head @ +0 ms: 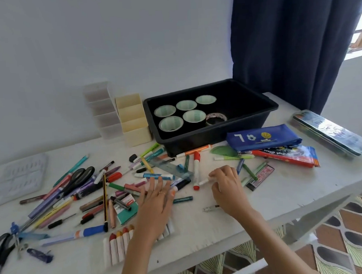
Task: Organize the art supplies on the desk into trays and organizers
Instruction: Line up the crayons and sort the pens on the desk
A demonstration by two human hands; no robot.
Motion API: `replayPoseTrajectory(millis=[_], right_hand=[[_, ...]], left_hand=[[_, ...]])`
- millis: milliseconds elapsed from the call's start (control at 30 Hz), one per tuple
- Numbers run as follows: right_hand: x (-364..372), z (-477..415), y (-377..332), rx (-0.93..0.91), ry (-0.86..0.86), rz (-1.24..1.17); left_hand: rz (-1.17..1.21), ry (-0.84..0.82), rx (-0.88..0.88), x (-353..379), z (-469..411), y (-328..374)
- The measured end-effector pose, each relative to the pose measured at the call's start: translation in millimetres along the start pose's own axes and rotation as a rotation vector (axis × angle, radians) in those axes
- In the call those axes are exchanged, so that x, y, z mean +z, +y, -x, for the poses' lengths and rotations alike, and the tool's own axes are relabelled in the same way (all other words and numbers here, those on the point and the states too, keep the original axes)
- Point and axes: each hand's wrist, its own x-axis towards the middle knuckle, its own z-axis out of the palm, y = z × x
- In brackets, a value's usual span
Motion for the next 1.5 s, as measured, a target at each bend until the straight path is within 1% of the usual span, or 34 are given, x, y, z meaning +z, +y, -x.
replayPoseTrajectory(millis=[100, 200, 267, 333, 367, 433, 500, 533, 633, 733, 800, 867, 1000, 1167, 1300, 1400, 1500], right_hand=[[-4.0, 7.5, 6.7, -0.022, 0.033, -0.009], [-11.7, 12.0, 12.7, -0.034, 0.054, -0.035], [-19.5, 14.1, 15.4, -0.020, 0.133, -0.115], [-27.7, 14.4, 22.0, 0.004, 0.264, -0.131], [-30.5, 13.5, 28.0, 0.047, 0.323, -0.144], [-38.0, 10.1, 43.0, 0.208, 0.402, -0.244], [-46.4, 5.4, 60.2, 0.349, 0.442, -0.343], [-50.4, 2.7, 68.2, 0.374, 0.455, -0.341], [-62.5, -7.0, 88.0, 0.317, 0.413, -0.208], [-69.8, -21.7, 99.6, 0.193, 0.269, -0.004], [-73.0, -31.6, 105.1, 0.157, 0.135, 0.127], [-77.0, -40.1, 109.4, 0.148, 0.061, 0.211], [-92.8, -51.5, 115.1, 0.104, 0.060, 0.172], [-119.3, -71.0, 135.2, 0.110, 0.125, -0.097], [-137.5, -84.2, 144.7, 0.155, 0.045, -0.216], [-137.5, -84.0, 140.0, 0.131, 0.061, -0.200], [-131.0, -76.8, 127.2, 0.147, 0.156, -0.170]], left_hand=[[0.046, -0.038, 0.016, 8.4, -2.4, 11.9], [0.093, -0.019, -0.006, 14.7, -3.5, 18.6], [0.118, -0.007, -0.017, 17.7, -3.6, 21.8], [0.138, -0.001, -0.029, 19.9, -3.8, 24.5], [0.151, 0.010, -0.036, 20.7, -3.6, 25.7], [0.179, 0.046, -0.045, 22.0, -1.5, 30.1], [0.205, 0.097, -0.038, 22.2, 1.5, 39.5], [0.219, 0.125, -0.029, 21.5, 2.7, 46.1], [0.233, 0.172, 0.056, 24.1, 1.3, 70.7], [0.203, 0.161, 0.156, 33.2, -4.5, 90.6], [0.198, 0.158, 0.185, 39.4, -9.7, 100.0], [0.178, 0.142, 0.215, 44.2, -14.0, 106.6], [0.144, 0.105, 0.245, 51.6, -20.1, 117.8], [0.161, 0.089, 0.247, 60.4, -24.1, 135.5], [0.159, 0.122, 0.222, 70.8, -27.2, 143.6], [0.126, 0.135, 0.210, 75.4, -28.0, 144.7], [0.107, 0.132, 0.190, 77.3, -28.1, 143.0]])
